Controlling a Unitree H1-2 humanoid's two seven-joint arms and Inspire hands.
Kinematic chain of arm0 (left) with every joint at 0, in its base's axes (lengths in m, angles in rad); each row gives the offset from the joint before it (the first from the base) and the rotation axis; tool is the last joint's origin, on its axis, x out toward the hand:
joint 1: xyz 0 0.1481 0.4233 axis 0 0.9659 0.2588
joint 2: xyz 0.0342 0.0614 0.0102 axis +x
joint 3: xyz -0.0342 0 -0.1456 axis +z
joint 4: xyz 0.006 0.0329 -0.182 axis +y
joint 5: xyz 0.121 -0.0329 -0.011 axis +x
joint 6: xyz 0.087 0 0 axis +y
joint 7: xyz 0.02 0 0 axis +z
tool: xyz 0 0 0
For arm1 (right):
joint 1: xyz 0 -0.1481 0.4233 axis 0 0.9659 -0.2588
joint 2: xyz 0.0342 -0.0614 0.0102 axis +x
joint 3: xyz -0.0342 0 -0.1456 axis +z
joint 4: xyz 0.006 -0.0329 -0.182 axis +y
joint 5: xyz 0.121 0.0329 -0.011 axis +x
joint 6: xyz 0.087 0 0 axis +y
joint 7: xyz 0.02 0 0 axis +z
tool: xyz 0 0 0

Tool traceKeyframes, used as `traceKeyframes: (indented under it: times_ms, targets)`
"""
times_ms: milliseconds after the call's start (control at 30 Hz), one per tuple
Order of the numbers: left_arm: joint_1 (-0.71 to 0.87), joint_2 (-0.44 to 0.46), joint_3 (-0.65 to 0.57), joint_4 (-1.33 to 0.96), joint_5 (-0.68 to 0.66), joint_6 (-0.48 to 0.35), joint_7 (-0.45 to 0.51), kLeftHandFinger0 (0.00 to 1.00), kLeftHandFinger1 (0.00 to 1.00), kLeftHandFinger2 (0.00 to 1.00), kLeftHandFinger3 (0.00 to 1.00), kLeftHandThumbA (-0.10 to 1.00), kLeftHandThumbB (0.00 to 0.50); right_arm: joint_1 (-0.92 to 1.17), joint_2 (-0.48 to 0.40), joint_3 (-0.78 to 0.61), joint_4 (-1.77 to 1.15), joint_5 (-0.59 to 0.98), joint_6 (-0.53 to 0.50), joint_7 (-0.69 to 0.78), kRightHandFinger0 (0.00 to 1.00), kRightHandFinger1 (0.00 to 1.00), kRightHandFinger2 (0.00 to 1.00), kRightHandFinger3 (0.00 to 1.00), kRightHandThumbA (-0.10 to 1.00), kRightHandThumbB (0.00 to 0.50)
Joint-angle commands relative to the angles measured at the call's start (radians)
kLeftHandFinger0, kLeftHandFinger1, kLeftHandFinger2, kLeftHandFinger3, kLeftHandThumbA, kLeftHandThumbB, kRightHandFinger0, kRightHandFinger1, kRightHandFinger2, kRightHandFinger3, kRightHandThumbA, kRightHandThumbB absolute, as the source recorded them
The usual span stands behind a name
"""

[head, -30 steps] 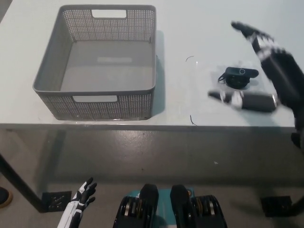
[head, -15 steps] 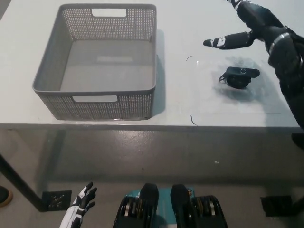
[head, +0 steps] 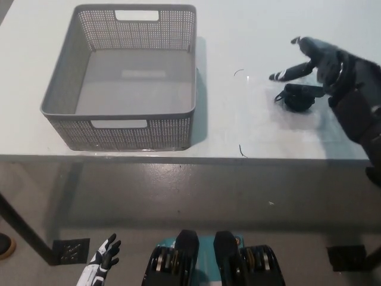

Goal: Use the right hand to pick up a webcam and put it into a container on the left side

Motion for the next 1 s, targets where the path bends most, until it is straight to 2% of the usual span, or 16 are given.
traceKeyframes:
  times_ms: [0, 33, 133, 233, 267, 333, 433, 500, 633, 967]
  targets:
    - [-0.002, 0.008, 0.005, -0.02, 0.005, -0.052, 0.0, 1.0, 1.0, 1.0, 1.0, 0.99, 0.063, -0.08, 0.007, 0.0, 0.059, 0.015, -0.078, -0.099, 1.0, 1.0, 1.0, 1.0, 0.83, 0.46]
    - [-0.004, 0.006, 0.005, -0.02, 0.002, -0.05, -0.001, 1.0, 1.0, 1.0, 1.0, 0.99, 0.064, -0.076, 0.008, -0.001, 0.065, 0.017, -0.083, -0.106, 1.0, 1.0, 1.0, 1.0, 0.82, 0.459]
    - [-0.01, 0.006, 0.007, -0.019, 0.002, -0.044, -0.001, 1.0, 1.0, 1.0, 1.0, 0.98, 0.067, -0.073, 0.011, -0.003, 0.085, 0.023, -0.102, -0.115, 1.0, 1.0, 1.0, 1.0, 0.85, 0.499]
    - [-0.007, 0.005, 0.008, -0.025, -0.001, -0.037, -0.002, 1.0, 1.0, 1.0, 1.0, 0.97, 0.059, -0.055, 0.014, -0.003, 0.077, 0.029, -0.111, -0.111, 1.0, 1.0, 1.0, 1.0, 0.89, 0.5]
    - [-0.007, 0.005, 0.009, -0.025, -0.001, -0.036, -0.002, 1.0, 1.0, 1.0, 1.0, 0.97, 0.06, -0.055, 0.014, -0.003, 0.079, 0.029, -0.113, -0.112, 1.0, 1.0, 1.0, 1.0, 0.87, 0.5]
    - [-0.011, 0.005, 0.01, -0.027, -0.006, -0.035, -0.003, 1.0, 1.0, 1.0, 1.0, 0.96, 0.054, -0.047, 0.024, -0.001, 0.098, 0.031, -0.11, -0.124, 1.0, 1.0, 1.0, 1.0, 0.81, 0.482]
    - [-0.016, 0.003, 0.012, -0.023, -0.008, -0.035, -0.002, 1.0, 1.0, 1.0, 1.0, 0.95, 0.064, -0.033, 0.035, 0.027, 0.134, 0.01, -0.114, -0.145, 1.0, 1.0, 1.0, 1.0, 0.8, 0.47]
    - [-0.015, 0.003, 0.013, -0.024, -0.011, -0.038, -0.003, 1.0, 1.0, 1.0, 1.0, 0.95, 0.064, -0.019, 0.043, 0.045, 0.171, 0.003, -0.117, -0.157, 1.0, 1.0, 1.0, 1.0, 0.81, 0.481]
    - [-0.016, 0.004, 0.015, -0.028, -0.026, -0.04, -0.009, 1.0, 1.0, 1.0, 1.0, 0.94, 0.053, 0.008, 0.052, 0.057, 0.231, 0.019, -0.106, -0.157, 1.0, 1.0, 1.0, 1.0, 0.74, 0.454]
    - [-0.033, 0.01, 0.02, -0.024, -0.028, -0.042, -0.008, 1.0, 1.0, 1.0, 1.0, 0.94, 0.054, 0.041, 0.041, 0.097, 0.284, 0.015, -0.089, -0.139, 1.0, 1.0, 1.0, 1.0, 0.73, 0.43]
